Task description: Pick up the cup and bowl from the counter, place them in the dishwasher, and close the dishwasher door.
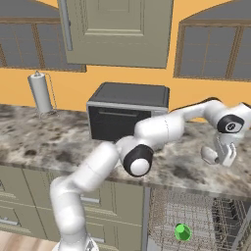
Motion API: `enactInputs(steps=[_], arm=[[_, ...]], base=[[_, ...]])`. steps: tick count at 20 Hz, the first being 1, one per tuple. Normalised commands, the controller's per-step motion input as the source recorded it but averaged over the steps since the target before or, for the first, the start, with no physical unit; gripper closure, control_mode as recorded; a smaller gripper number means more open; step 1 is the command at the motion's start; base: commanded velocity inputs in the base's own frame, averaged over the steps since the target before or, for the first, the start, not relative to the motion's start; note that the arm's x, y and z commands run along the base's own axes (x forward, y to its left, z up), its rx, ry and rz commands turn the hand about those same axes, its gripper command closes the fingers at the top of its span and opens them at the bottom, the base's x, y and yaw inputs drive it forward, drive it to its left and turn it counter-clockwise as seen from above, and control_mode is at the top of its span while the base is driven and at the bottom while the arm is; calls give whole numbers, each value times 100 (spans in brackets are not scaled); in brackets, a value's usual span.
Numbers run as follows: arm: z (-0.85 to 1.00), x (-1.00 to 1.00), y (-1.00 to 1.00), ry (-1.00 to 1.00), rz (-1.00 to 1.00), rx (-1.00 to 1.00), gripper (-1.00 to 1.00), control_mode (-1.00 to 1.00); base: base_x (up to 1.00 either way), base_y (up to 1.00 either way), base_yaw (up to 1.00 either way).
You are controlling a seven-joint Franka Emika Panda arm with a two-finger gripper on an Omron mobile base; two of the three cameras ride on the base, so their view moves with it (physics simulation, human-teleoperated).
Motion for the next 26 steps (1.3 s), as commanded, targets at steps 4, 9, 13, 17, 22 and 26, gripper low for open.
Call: enactInputs(steps=[4,9,13,17,22,26], arm=[[-43,-100,100,-46,-2,-42,100,-100],[-59,-90,92,-36,-1,-42,100,-100],[-1,-15,39,-12,0,-9,100,-100],[-18,-34,5,-15,0,-2,100,-100],[-14,-43,0,-19,0,1,100,-100],[-1,-38,0,-20,-2,9,100,-100]], base=[[0,0,0],[0,0,0],[0,0,0],[0,0,0],[0,0,0],[0,0,0]])
